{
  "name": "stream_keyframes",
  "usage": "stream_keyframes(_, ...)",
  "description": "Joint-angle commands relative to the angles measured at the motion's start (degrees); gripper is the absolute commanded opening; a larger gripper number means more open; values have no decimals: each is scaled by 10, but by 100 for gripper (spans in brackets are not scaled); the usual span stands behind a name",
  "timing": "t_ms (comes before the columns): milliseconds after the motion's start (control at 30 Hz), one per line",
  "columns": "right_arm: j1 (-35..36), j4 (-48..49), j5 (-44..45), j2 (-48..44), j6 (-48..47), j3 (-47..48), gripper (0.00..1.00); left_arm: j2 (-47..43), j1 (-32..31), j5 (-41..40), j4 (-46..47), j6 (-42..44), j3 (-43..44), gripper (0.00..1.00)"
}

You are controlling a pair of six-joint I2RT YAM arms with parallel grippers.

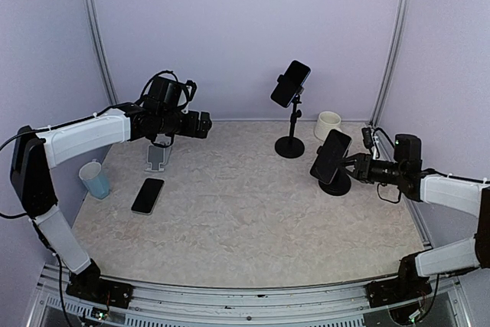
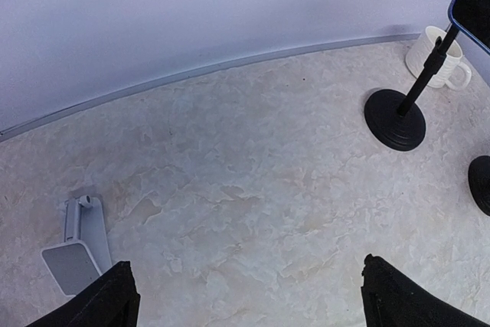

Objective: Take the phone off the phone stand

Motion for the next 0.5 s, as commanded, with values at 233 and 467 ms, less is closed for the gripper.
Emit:
stream_keyframes(233,-11,12,-3,10,-15,11,40,-14,-2,-14,14,6,-14,99)
stream_keyframes(467,-13,13,-7,12,-19,18,38,-13,-3,-12,14,6,-16,99)
